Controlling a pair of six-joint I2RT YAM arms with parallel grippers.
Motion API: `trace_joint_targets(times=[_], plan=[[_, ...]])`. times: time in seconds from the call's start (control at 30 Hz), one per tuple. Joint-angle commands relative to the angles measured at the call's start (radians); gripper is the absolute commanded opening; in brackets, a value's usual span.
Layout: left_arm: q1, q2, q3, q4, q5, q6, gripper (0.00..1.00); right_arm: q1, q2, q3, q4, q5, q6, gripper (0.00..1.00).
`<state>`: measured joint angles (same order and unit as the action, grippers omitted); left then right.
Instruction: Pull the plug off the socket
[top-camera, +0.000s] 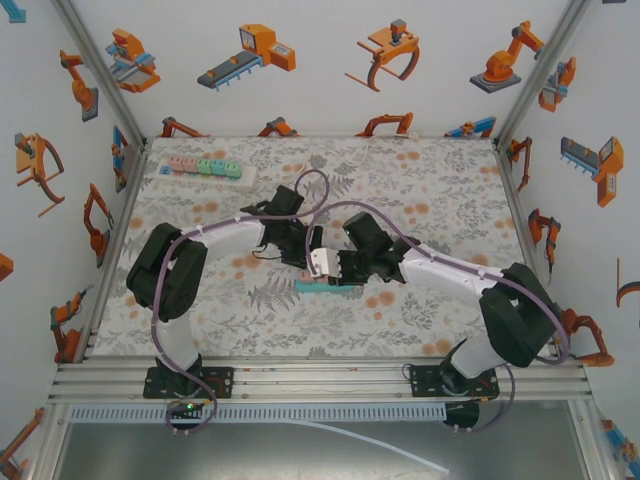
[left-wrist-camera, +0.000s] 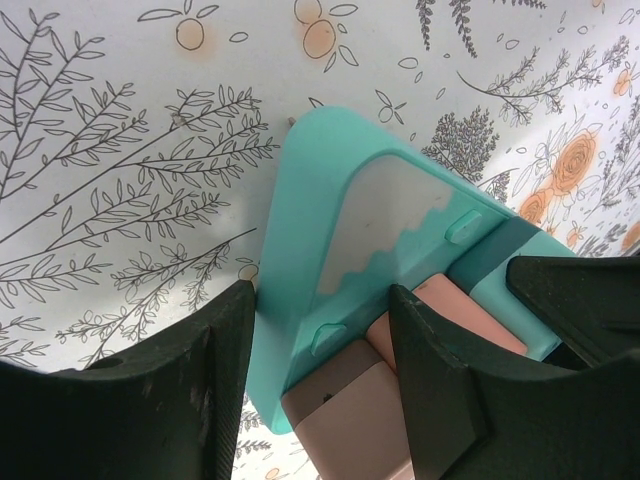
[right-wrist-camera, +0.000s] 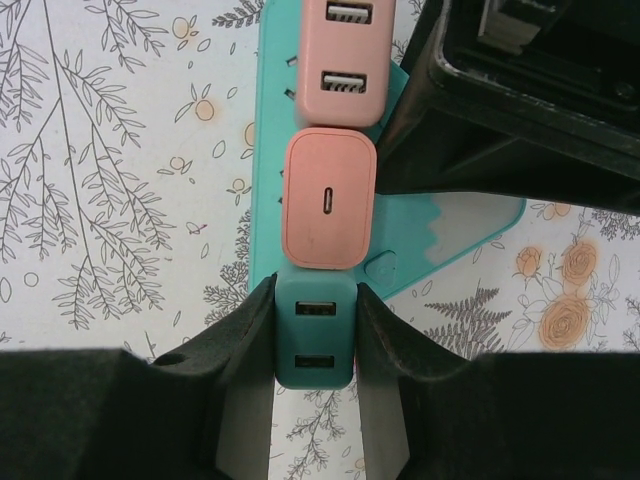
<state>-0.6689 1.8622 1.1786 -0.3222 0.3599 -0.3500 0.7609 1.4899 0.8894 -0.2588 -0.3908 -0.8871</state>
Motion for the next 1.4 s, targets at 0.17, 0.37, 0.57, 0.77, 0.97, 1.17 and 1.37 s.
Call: trace_joint_targets(times=[0.17,0.37,0.57,0.77,0.97,1.17,1.37], plan=[[-0.018,0.122,-0.061,-0.141,-0.327,0.067,0.51,0.035,-0.09,0.037,0.081,-0.083,-0.026,0.18],[-0.019,0.144,-0.061,-0.132,-0.335,0.075,0.51,0.04,-0.079,0.06,0.033,-0.1,-0.032,0.14],[-0.014,0.144,-0.073,-0.107,-0.343,0.074,0.5,0.04,-0.141,0.046,0.069,-0.168,0.018,0.14],[-0.011,0.135,-0.063,-0.086,-0.331,0.064,0.5,0.005,-0.169,0.02,0.093,-0.146,0.083,0.13],[-0.002,0.048,-0.067,-0.031,-0.274,0.039,0.53,-0.047,-0.286,-0.024,0.242,-0.066,0.484,0.13],[-0.001,-0.054,-0.034,0.019,-0.222,0.023,0.61,-0.183,-0.389,-0.093,0.357,0.014,1.033,0.08],[-0.002,-0.148,-0.036,0.091,-0.152,0.044,0.67,-0.303,-0.437,-0.167,0.395,0.111,1.381,0.08]])
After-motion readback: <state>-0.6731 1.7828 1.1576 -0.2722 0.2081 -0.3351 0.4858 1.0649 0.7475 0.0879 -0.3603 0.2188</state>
